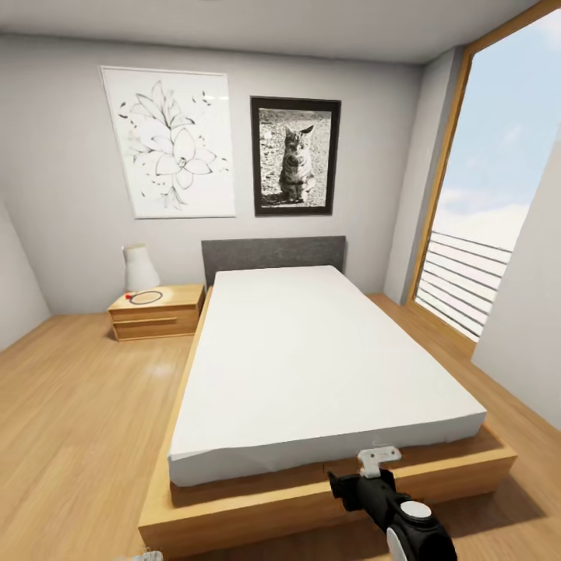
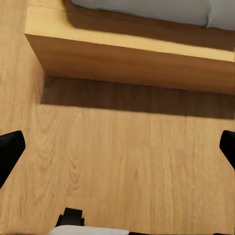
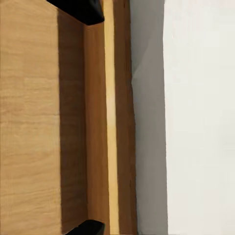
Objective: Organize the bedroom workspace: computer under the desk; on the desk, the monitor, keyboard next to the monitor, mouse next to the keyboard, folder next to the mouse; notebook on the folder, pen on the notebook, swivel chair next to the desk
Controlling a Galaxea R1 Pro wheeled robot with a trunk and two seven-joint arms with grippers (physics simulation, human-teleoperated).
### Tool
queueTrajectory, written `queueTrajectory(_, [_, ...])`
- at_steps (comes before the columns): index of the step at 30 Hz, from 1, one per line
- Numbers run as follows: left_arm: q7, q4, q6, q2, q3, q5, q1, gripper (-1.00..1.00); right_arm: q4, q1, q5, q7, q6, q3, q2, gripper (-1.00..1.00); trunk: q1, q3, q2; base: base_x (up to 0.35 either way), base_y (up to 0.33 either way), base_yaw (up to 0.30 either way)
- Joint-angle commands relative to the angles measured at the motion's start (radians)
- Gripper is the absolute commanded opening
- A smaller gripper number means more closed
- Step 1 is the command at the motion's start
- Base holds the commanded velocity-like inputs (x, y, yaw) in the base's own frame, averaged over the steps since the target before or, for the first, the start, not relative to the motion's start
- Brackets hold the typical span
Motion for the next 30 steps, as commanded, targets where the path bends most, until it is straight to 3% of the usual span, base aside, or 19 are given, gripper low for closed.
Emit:
queueTrajectory(1, [0.025,-0.032,0.023,-0.017,0.025,0.023,0.000,1.00,-0.002,-0.035,0.001,0.000,0.021,0.008,0.015,1.00,0.000,-0.001,-0.001,0.000,0.000,0.262])
queueTrajectory(4, [0.051,-0.061,0.042,-0.037,0.052,0.038,-0.002,1.00,-0.002,-0.078,0.001,0.000,0.055,0.014,0.038,1.00,0.000,-0.001,-0.001,0.000,0.000,0.262])
queueTrajectory(5, [0.079,-0.078,0.052,-0.050,0.074,0.058,-0.008,1.00,-0.003,-0.126,0.000,0.001,0.092,0.026,0.060,1.00,0.000,-0.001,-0.001,0.000,0.000,0.213])
queueTrajectory(8, [0.104,-0.085,0.054,-0.057,0.095,0.110,-0.017,1.00,-0.003,-0.161,0.000,0.002,0.108,0.064,0.070,1.00,0.000,-0.001,-0.001,0.000,0.000,0.218])
queueTrajectory(9, [0.139,-0.086,0.051,-0.057,0.165,0.296,-0.065,1.00,-0.003,-0.199,-0.002,0.002,0.123,0.139,0.091,1.00,0.000,-0.001,-0.001,0.000,0.000,0.268])
queueTrajectory(10, [0.139,-0.086,0.051,-0.057,0.165,0.296,-0.065,1.00,-0.003,-0.199,-0.002,0.002,0.123,0.139,0.091,1.00,0.000,-0.001,-0.001,0.000,0.000,0.268])
queueTrajectory(13, [0.144,-0.074,0.042,-0.057,0.184,0.349,-0.078,1.00,-0.003,-0.203,-0.002,0.002,0.127,0.176,0.097,1.00,0.000,-0.001,-0.001,0.000,0.000,0.272])
queueTrajectory(15, [0.147,-0.038,-0.013,-0.057,0.198,0.383,-0.084,1.00,-0.003,-0.203,-0.001,-0.001,0.130,0.218,0.100,1.00,0.000,-0.001,-0.001,0.000,0.000,0.276])
queueTrajectory(17, [0.149,-0.012,-0.089,-0.060,0.200,0.395,-0.084,1.00,-0.003,-0.202,0.000,-0.002,0.131,0.243,0.101,1.00,0.000,-0.001,-0.001,0.000,0.000,0.255])
queueTrajectory(21, [0.142,0.045,-0.148,-0.060,0.200,0.409,-0.084,1.00,-0.002,-0.202,0.000,-0.002,0.131,0.256,0.101,1.00,0.000,-0.001,-0.001,0.000,0.000,0.231])
queueTrajectory(30, [0.137,0.058,-0.157,-0.059,0.201,0.412,-0.084,1.00,-0.002,-0.200,0.006,-0.002,0.133,0.264,0.101,1.00,0.000,-0.001,-0.001,0.000,0.000,0.262])
